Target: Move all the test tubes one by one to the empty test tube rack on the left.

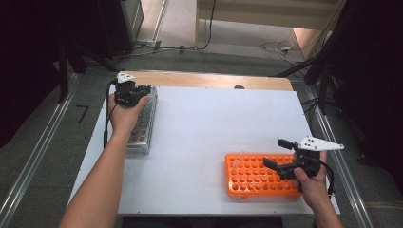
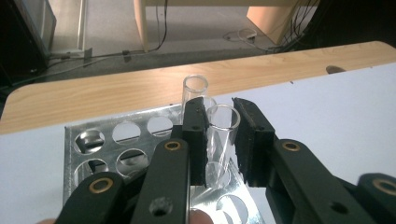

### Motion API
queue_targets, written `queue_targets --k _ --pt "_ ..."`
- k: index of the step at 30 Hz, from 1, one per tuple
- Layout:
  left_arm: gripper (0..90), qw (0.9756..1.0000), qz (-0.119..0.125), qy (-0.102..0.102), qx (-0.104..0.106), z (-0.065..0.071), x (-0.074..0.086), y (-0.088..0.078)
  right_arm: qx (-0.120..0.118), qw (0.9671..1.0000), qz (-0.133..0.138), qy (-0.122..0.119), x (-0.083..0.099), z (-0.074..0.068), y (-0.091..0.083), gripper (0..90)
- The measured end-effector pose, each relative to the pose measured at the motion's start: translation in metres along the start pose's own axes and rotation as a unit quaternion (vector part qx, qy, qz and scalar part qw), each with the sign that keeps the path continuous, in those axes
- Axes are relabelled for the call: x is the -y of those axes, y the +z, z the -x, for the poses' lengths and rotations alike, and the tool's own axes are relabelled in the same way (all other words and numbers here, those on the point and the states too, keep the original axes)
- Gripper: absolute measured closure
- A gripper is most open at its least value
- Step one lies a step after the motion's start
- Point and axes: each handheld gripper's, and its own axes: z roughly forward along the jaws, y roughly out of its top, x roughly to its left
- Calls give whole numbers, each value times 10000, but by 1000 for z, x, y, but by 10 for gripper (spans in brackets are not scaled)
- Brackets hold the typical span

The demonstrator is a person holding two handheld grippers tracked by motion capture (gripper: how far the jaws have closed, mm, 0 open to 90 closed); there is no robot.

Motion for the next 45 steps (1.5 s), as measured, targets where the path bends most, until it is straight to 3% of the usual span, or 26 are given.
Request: queue_targets --k 9,17,22,29,42,45 --pt "693 10000 -56 -9 69 0 0 0 -7 10000 -26 -4 0 0 2 0" --pt "477 9997 56 -18 256 4 -4 -13 -12 10000 -36 -6 0 -1 2 0" --pt "356 9986 182 -22 486 14 -3 -25 -16 10000 -41 -28 0 -2 4 0" --pt "168 9983 255 -29 531 30 1 -41 -31 10000 -42 -25 -1 -4 4 0" --pt "51 9950 425 61 898 62 16 -76 -57 9999 -72 -49 -1 -6 7 0" --pt "26 9945 400 172 957 70 19 -82 -66 9999 -83 -73 -2 -7 8 0"
